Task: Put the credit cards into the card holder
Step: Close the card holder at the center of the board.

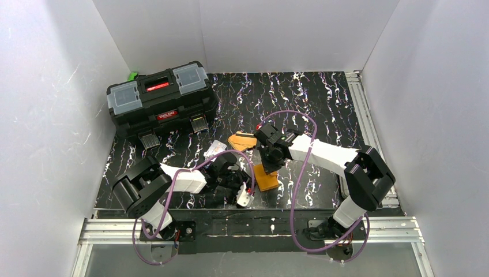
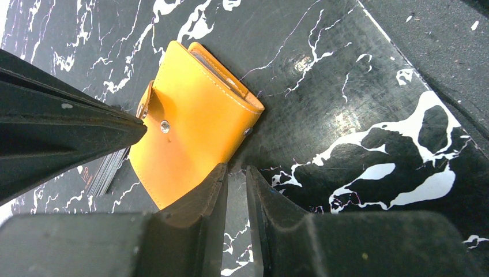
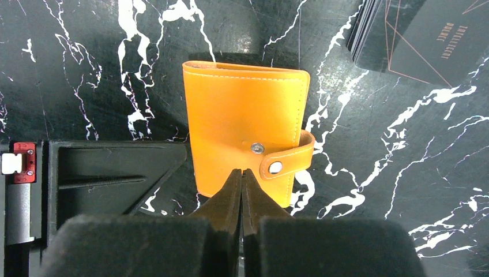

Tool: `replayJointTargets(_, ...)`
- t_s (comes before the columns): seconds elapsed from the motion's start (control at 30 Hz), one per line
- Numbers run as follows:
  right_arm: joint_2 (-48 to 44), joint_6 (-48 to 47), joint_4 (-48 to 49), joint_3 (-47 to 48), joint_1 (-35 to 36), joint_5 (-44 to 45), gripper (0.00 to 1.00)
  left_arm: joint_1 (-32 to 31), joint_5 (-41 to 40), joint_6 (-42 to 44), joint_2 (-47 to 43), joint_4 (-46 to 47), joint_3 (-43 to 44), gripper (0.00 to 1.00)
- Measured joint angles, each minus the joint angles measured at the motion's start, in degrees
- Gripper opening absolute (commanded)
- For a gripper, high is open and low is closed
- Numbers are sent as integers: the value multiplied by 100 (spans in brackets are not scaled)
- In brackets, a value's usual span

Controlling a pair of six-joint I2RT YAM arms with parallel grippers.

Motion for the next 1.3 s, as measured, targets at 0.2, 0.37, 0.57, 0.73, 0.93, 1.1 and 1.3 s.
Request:
replayJointTargets(0.2,-2,-15,-153,28,22,168,39,-7,-2,0,-24,9,-26,18)
replayJointTargets(0.37,0,-24,-461,304,103,485,43,-17,-4,0,-31,7,-35,18)
replayJointTargets(0.57,240,-59,-597,544,275,702,44,-37,-7,0,-59,13,-66,18)
replayJointTargets(0.73,492,-127,-649,566,354,789,43,-37,-4,0,-70,17,-79,18)
replayJointTargets(0.93,549,-144,-721,568,382,883,36,-37,-4,0,-76,17,-83,18)
replayJointTargets(1.1,555,-153,-723,568,385,953,31,-37,-7,-2,-79,17,-85,18)
replayJointTargets(1.3,568,-155,-721,568,387,966,35,-37,-7,-4,-79,17,-85,17)
